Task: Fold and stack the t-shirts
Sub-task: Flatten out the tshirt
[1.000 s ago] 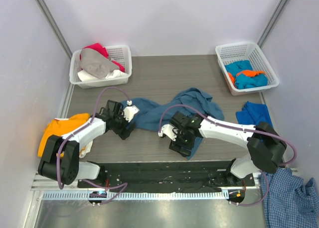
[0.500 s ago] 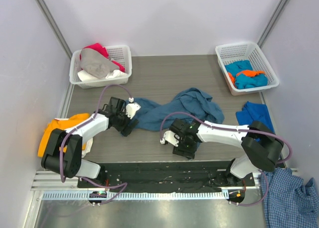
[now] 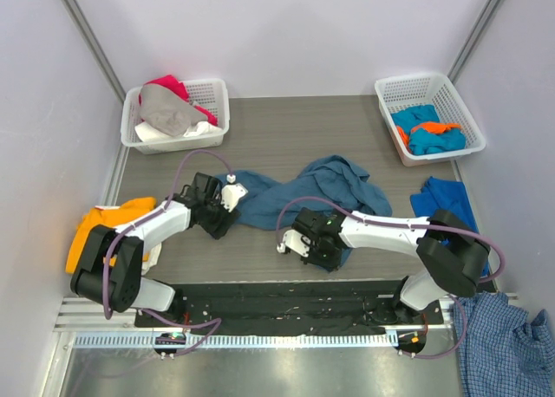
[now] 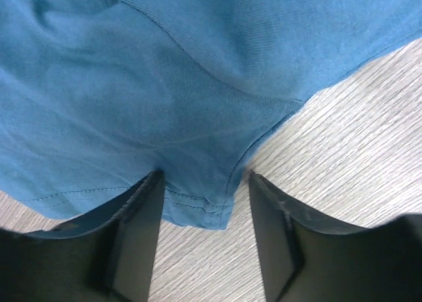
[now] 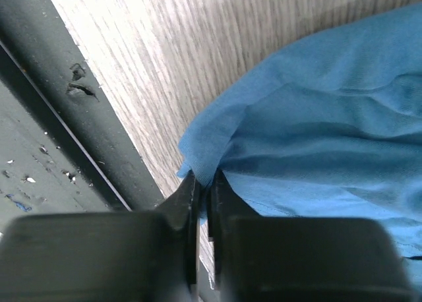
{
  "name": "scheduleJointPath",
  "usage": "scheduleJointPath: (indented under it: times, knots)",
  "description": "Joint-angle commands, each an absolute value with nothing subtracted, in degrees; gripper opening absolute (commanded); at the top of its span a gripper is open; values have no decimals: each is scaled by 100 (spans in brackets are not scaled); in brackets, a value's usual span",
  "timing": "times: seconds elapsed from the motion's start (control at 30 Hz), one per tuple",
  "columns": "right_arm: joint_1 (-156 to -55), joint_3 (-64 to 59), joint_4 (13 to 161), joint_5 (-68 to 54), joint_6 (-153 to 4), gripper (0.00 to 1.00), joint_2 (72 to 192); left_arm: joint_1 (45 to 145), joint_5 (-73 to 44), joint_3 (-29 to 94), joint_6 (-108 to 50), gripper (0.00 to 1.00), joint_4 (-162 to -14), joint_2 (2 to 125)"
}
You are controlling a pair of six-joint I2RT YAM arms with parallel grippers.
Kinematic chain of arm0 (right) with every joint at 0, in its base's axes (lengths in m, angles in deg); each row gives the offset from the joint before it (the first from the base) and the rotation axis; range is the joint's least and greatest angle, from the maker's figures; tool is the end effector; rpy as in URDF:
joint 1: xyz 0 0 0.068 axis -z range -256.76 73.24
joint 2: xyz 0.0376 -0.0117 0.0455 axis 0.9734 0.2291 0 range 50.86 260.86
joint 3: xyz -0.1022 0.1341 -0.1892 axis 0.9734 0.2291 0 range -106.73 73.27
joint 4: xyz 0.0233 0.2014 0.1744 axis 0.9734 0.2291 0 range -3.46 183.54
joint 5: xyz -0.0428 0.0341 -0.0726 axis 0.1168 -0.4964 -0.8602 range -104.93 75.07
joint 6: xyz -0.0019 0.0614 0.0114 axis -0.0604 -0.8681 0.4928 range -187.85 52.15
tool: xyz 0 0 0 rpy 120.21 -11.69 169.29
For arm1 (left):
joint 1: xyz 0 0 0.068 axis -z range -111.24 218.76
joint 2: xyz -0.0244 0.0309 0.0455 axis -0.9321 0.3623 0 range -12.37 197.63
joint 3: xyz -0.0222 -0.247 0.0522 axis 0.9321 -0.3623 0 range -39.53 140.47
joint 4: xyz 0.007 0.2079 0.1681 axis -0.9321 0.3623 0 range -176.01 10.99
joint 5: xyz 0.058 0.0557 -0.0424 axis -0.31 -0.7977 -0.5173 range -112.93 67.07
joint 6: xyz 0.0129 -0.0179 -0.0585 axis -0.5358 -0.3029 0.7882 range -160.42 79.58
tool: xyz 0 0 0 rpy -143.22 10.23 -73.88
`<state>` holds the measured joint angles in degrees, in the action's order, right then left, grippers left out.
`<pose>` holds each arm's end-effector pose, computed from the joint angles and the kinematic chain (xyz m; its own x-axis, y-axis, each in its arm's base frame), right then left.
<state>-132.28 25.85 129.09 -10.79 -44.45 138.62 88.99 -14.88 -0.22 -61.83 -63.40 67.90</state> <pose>0.1420 0.2130 0.1197 -0.1870 -0.9721 -0.1420 -0.9823 0.1865 0.0167 0.2433 -0.0967 0.1259 -0.6359 0.6195 -0.4602 0.6799 0.7319 0.0457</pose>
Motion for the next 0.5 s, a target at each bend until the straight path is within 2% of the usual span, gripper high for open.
scheduleJointPath:
  times: [0.0, 0.07, 0.1, 0.17, 0.2, 0.47]
  knots:
    - [-13230, 2747, 12583, -1370, -4474, 1, 13963, 8898, -1687, -94, -6283, 50, -6237, 6656]
    - [-13239, 2739, 12574, -1396, -4491, 1, 13928, 8898, -1696, -112, -6371, 42, -6228, 6673]
    - [-13230, 2704, 12574, -1449, -4500, 1, 13927, 8898, -1704, -121, -6388, 30, -6219, 6682]
    - [-13239, 2660, 12618, -1467, -4474, 1, 13945, 8898, -1757, -130, -6450, 14, -6219, 6708]
    - [-13239, 2608, 12627, -1815, -4430, 1, 13945, 8898, -1792, -121, -6450, 0, -6219, 6726]
    - [-13125, 2221, 12828, -2871, -4263, 1, 13322, 8906, -2082, 326, -6459, 0, -6158, 6085]
